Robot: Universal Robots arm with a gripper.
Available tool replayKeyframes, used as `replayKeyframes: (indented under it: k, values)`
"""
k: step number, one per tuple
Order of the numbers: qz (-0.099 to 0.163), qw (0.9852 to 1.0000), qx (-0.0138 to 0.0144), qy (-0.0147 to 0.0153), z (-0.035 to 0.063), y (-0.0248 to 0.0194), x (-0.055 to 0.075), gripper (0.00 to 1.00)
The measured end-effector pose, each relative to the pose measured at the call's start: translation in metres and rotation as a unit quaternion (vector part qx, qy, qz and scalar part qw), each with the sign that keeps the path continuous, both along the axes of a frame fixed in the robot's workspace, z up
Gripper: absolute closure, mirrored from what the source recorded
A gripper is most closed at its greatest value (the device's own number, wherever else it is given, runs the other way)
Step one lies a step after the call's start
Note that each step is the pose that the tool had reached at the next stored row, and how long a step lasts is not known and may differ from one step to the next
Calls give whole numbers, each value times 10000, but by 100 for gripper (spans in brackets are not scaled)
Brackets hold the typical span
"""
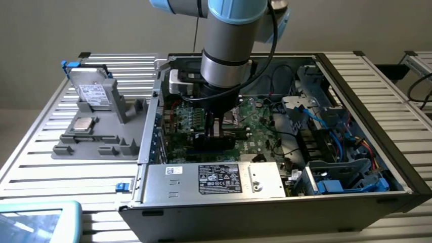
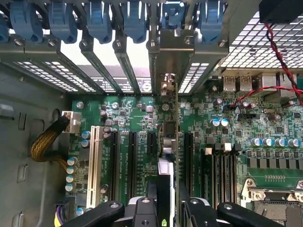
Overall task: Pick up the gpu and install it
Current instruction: 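Insert the gpu into the slot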
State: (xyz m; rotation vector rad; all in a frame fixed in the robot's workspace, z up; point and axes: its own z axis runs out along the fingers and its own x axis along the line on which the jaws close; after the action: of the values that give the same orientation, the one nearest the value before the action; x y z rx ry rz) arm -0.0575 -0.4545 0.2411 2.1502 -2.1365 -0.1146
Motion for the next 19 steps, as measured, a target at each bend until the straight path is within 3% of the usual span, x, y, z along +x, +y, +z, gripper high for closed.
replayKeyframes:
  k: [19]
  values:
    - [52,10000,2,0,-7,-1,-3,73]
